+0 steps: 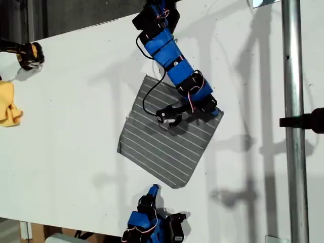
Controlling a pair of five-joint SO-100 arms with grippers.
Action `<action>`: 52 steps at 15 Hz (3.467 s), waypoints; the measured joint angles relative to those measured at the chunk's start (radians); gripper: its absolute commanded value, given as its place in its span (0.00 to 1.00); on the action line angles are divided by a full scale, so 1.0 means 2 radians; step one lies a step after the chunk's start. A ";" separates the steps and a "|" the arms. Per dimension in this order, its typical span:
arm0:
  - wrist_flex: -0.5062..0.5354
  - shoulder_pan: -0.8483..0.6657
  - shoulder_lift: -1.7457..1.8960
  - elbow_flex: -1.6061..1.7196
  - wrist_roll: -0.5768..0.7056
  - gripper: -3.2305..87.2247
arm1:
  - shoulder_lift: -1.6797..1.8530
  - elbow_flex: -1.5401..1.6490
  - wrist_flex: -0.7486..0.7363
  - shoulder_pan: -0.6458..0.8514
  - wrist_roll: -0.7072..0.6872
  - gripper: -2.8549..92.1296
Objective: Grasp corners of a towel and fold twice.
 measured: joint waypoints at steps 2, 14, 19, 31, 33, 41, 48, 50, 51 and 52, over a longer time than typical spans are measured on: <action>0.000 0.000 0.000 0.000 0.000 0.01 | 0.011 0.002 0.033 -0.003 0.003 0.03; 0.000 0.000 0.000 0.000 0.000 0.01 | 0.143 -0.031 0.102 -0.004 -0.043 0.39; 0.000 0.000 0.000 0.000 0.000 0.01 | 0.143 -0.045 0.146 -0.005 -0.043 0.41; 0.000 0.001 0.000 0.000 0.000 0.01 | 0.012 -0.153 0.229 -0.018 -0.043 0.40; 0.000 0.001 0.000 0.000 0.000 0.01 | -0.008 -0.163 0.228 -0.018 -0.043 0.40; 0.000 0.001 0.000 0.000 0.000 0.01 | -0.064 -0.189 0.227 -0.011 -0.042 0.35; 0.000 0.002 0.000 0.000 0.005 0.01 | -0.084 -0.190 0.227 0.002 -0.039 0.32; 0.000 0.002 0.000 0.000 0.005 0.01 | -0.094 -0.199 0.234 0.002 -0.039 0.28; 0.000 0.002 0.000 0.000 0.005 0.01 | -0.097 -0.204 0.238 0.004 -0.039 0.23; 0.000 0.002 0.000 0.000 0.005 0.01 | -0.097 -0.204 0.239 0.005 -0.039 0.20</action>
